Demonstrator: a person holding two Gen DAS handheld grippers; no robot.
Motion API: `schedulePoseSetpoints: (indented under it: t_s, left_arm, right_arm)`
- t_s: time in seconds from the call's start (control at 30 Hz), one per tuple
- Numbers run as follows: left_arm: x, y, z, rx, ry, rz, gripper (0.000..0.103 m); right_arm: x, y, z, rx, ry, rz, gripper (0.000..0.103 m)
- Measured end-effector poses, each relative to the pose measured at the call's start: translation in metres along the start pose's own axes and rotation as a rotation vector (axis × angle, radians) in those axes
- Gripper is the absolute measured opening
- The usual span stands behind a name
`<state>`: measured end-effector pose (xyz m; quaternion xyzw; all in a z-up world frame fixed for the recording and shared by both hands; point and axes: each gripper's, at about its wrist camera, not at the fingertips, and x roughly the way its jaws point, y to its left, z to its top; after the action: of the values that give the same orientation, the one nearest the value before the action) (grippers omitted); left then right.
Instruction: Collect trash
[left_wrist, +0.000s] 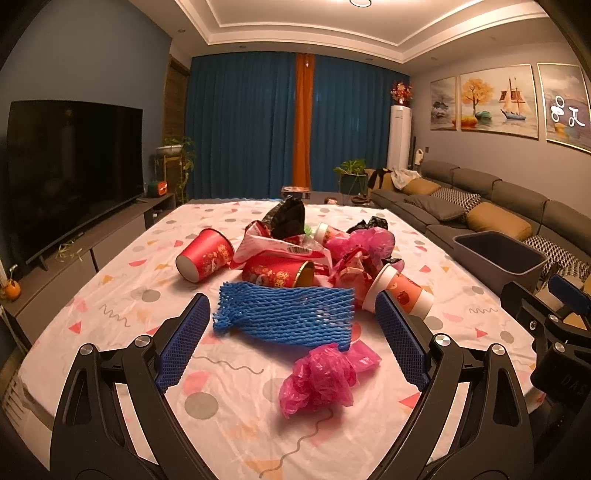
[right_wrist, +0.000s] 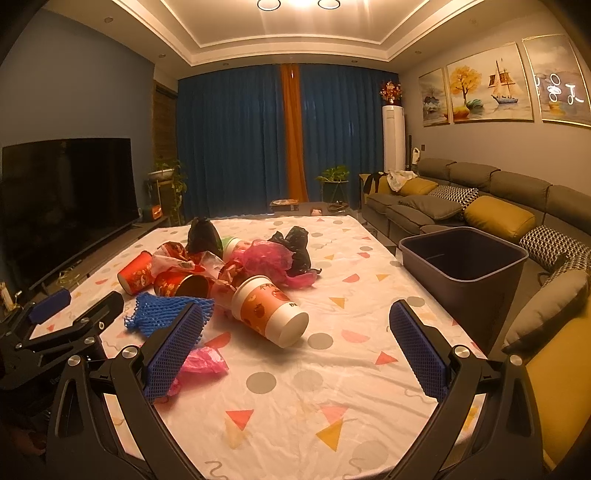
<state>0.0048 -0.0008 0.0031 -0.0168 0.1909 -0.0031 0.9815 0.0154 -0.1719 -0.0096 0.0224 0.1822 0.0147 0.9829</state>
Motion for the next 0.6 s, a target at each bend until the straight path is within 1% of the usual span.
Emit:
schedulePoseSetpoints:
  t_s: [0.5, 0.6]
  left_arm:
    - [0.0068, -0.0002, -0.0039, -0.005, 0.003, -0.003, 0.087]
    - [0.0089, -0.0001, -0.0046, -0.006, 0.003, -0.005, 0.085]
  right_arm:
    - [0.0068, -0.0008, -0.0008, 0.002, 0.005, 0.015, 0.098]
    - [0.0079, -0.0008, -0.0008, 0.001, 0.006, 0.01, 0.098]
